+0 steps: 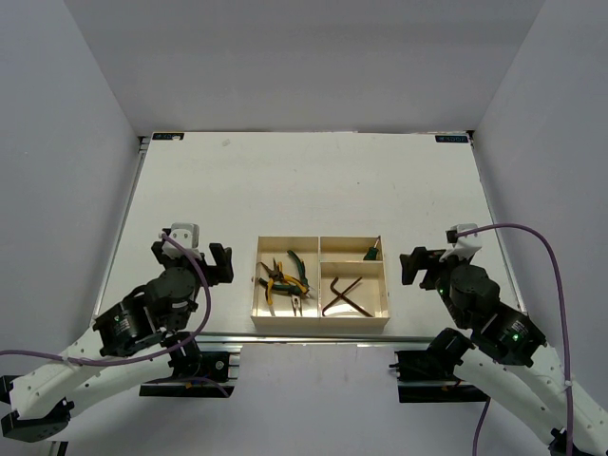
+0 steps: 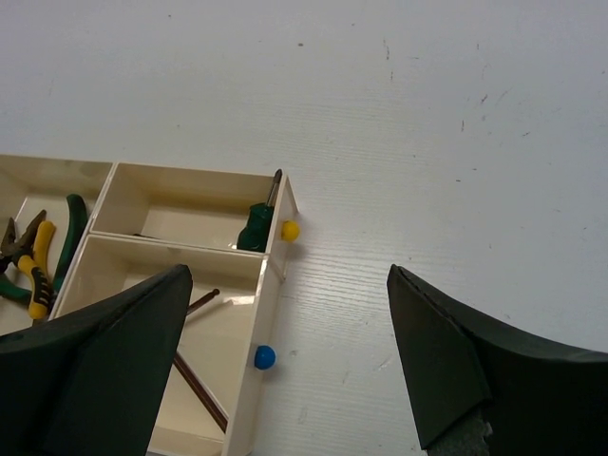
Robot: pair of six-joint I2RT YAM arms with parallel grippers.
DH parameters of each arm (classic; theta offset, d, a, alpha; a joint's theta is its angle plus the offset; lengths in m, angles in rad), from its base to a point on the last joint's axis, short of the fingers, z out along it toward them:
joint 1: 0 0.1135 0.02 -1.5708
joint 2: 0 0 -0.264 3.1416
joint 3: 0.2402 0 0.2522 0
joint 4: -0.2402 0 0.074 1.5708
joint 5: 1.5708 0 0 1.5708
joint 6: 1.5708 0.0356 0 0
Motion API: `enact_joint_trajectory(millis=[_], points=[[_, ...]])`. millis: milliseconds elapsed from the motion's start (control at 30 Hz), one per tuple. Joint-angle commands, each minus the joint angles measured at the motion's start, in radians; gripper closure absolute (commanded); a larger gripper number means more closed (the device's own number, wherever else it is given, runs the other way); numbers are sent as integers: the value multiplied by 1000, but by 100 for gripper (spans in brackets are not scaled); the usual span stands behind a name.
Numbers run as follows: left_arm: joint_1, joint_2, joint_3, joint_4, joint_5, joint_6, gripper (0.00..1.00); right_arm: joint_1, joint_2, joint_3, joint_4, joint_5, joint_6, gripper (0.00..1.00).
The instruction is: Sort the tools into containers
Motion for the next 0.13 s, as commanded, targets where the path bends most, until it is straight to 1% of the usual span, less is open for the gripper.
enact_joint_trajectory(millis=[0,100], points=[[5,-5,-5,5,2,8,2,-3,3,-7,44,9,-2,11],[5,-6,-5,9,2,8,2,-1,5,-6,44,8,-5,11]])
